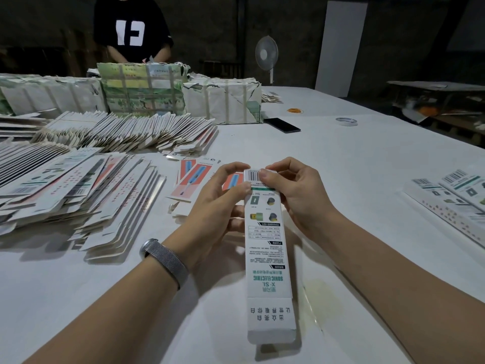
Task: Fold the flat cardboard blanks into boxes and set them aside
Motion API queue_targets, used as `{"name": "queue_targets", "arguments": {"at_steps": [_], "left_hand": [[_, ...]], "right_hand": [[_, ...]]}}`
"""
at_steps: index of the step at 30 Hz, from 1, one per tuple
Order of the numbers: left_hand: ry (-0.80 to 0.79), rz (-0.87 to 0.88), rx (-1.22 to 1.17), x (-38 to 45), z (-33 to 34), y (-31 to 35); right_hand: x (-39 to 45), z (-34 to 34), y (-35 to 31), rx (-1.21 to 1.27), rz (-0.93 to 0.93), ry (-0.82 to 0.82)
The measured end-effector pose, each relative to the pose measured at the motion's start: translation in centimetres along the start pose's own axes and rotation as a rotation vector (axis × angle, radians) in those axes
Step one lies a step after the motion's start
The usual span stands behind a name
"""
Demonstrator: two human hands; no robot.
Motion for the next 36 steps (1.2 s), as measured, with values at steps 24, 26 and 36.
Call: {"name": "queue_targets", "arguments": {"at_steps": [24, 26, 36], "left_hand": [[0.039, -0.009, 0.04, 0.0, 0.1, 0.3], [0.034, -0.006, 0.04, 0.0, 0.3, 0.3], [0.173, 0.112, -0.02, 0.3, -1.5, 1.6]], "right_hand": [[-0.4, -0.1, -0.8, -0.126, -0.077, 0.064], [-0.3, -0.3, -0.9, -0.122, -0.079, 0.07], [-1.3, 1.4, -2.4, -0.582, -0.176, -0.007]]}}
Point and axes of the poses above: each hand's wrist, its own x-axis towards the middle knuckle, its own z-axis out of the palm, y = z × x, the point moved 9 cm from there along x, towards the middle knuckle, and after that the axes turned 1 degree about -z, right-handed, at the moved point
